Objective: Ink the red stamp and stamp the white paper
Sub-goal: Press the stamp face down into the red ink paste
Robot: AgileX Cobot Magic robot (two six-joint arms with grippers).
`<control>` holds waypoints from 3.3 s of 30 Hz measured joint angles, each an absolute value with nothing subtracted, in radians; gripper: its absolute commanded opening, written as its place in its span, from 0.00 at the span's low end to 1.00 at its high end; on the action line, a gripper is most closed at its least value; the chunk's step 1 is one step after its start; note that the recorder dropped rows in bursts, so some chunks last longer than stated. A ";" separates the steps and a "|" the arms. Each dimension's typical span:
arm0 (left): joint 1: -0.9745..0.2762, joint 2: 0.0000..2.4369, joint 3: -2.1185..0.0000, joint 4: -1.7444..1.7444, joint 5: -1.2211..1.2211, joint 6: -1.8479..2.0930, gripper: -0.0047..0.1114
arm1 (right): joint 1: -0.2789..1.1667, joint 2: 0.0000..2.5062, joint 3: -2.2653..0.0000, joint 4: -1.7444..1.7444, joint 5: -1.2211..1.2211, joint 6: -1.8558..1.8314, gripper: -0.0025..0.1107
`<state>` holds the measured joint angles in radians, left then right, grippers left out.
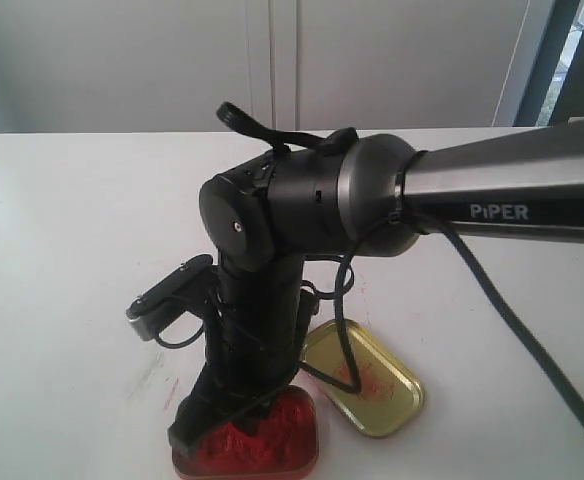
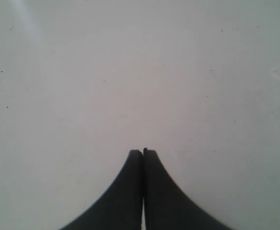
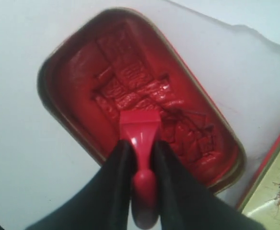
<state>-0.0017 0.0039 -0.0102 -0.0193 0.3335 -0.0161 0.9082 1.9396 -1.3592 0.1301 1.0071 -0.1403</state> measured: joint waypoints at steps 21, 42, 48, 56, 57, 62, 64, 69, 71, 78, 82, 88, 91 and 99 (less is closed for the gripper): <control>-0.002 0.004 -0.010 -0.019 0.334 -0.016 0.04 | 0.917 1.976 -1.359 0.069 0.988 -0.089 0.02; -0.002 0.004 -0.010 -0.019 0.334 -0.016 0.04 | 0.917 2.040 -1.372 0.091 1.003 -0.085 0.02; -0.002 0.004 -0.010 -0.019 0.334 -0.016 0.04 | 0.917 2.037 -1.352 0.093 0.983 -0.074 0.02; -0.002 0.004 -0.010 -0.019 0.334 -0.016 0.04 | 0.917 2.036 -1.348 0.095 0.974 -0.054 0.02; -0.002 0.004 -0.010 -0.019 0.334 -0.016 0.04 | 0.917 2.036 -1.347 0.095 0.974 -0.052 0.02; -0.002 0.004 -0.010 -0.019 0.334 -0.016 0.04 | 0.922 2.036 -1.346 0.072 0.972 -0.011 0.02; -0.002 0.004 -0.010 -0.019 0.334 -0.016 0.04 | 0.938 2.035 -1.346 0.043 0.968 0.016 0.02; -0.002 0.004 -0.010 -0.019 0.334 -0.016 0.04 | 0.947 2.035 -1.346 0.023 0.965 0.031 0.02; -0.002 0.004 -0.010 -0.019 0.334 -0.016 0.04 | 0.947 2.035 -1.346 0.023 0.965 0.034 0.02; -0.002 0.004 -0.010 -0.019 0.334 -0.016 0.04 | 0.947 2.035 -1.346 0.023 0.963 0.040 0.02; -0.002 0.004 -0.010 -0.019 0.334 -0.016 0.04 | 0.947 2.035 -1.346 0.023 0.963 0.042 0.02; -0.002 0.004 -0.010 -0.019 0.334 -0.016 0.04 | 0.947 2.024 -1.341 0.023 0.954 0.042 0.02; -0.002 0.004 -0.010 -0.019 0.334 -0.016 0.04 | 0.947 2.015 -1.333 0.022 0.946 0.042 0.02; -0.002 0.004 -0.010 -0.019 0.334 -0.016 0.04 | 0.947 1.996 -1.327 0.020 0.932 0.044 0.02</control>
<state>-0.0017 0.0039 -0.0102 -0.0193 0.3335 -0.0161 0.9466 1.9963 -1.3274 0.0203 0.9319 0.0442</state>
